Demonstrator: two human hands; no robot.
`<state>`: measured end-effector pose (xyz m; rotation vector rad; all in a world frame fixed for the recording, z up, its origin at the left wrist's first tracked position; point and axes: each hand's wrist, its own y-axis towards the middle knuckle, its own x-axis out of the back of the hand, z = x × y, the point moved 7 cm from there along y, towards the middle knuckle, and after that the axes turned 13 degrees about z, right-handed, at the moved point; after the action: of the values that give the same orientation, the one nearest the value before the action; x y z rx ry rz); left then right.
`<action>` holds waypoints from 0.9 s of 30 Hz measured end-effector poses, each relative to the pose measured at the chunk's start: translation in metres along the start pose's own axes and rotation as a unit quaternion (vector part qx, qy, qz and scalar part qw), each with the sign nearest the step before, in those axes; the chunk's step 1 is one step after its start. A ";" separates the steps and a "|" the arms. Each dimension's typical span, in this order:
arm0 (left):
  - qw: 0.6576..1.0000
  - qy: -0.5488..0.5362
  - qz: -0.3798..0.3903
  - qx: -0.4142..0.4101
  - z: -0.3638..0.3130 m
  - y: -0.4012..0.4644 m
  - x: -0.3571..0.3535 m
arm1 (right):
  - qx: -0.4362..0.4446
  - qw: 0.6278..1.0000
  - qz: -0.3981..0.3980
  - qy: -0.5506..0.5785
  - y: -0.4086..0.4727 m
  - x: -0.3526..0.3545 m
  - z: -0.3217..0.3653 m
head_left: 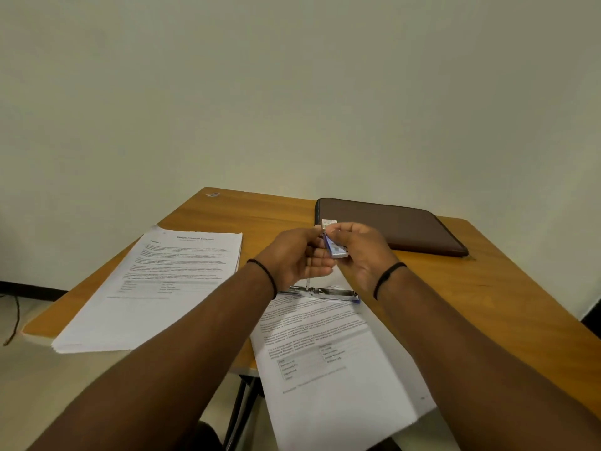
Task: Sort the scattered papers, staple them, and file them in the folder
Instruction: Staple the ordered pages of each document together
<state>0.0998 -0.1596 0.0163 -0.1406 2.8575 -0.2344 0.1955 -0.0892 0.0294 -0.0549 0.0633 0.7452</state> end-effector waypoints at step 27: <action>0.967 -0.247 0.033 -0.044 0.020 -0.016 -0.031 | 0.076 0.942 -0.015 -0.325 -0.027 -0.001 0.036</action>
<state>0.1362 -0.1744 0.0081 -0.1023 2.3701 -0.0461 0.2144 -0.1067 0.0661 0.3387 -0.5111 0.6950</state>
